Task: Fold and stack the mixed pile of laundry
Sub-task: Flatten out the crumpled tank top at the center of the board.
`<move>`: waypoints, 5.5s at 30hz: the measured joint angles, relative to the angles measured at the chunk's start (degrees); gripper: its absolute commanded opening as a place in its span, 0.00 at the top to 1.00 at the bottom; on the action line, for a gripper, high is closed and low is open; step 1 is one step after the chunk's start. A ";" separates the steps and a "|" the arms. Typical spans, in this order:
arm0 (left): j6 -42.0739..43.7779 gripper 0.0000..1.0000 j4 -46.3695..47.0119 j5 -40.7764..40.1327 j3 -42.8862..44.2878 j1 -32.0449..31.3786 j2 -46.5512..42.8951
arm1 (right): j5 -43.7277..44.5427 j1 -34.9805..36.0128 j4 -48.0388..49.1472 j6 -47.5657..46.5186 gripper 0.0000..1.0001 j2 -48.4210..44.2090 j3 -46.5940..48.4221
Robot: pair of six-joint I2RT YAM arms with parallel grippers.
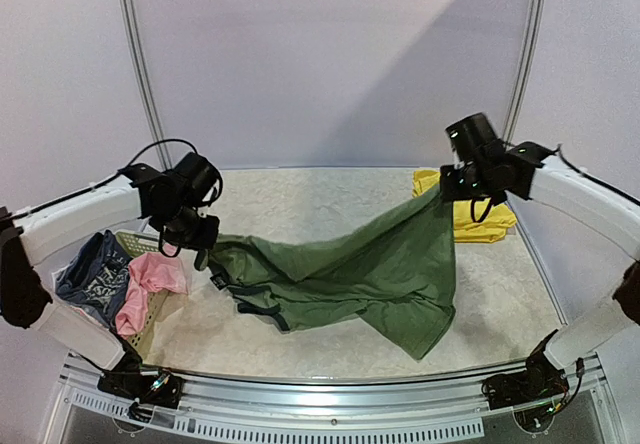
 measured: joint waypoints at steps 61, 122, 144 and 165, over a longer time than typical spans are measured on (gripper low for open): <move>5.42 0.91 19.23 5.46 12.20 -17.46 33.46 | -2.91 -4.98 1.99 -3.34 1.00 19.41 6.78; 20.33 1.00 2.16 -8.81 57.05 -15.28 -3.56 | -20.96 5.16 -10.88 -10.60 1.00 -10.34 40.35; 8.85 0.00 -3.26 22.32 58.84 17.92 55.56 | -19.98 -13.09 -16.22 -3.06 0.12 56.63 58.21; 7.43 0.17 12.20 2.40 16.00 0.26 24.04 | -31.98 -3.76 4.02 -0.39 0.28 20.17 1.20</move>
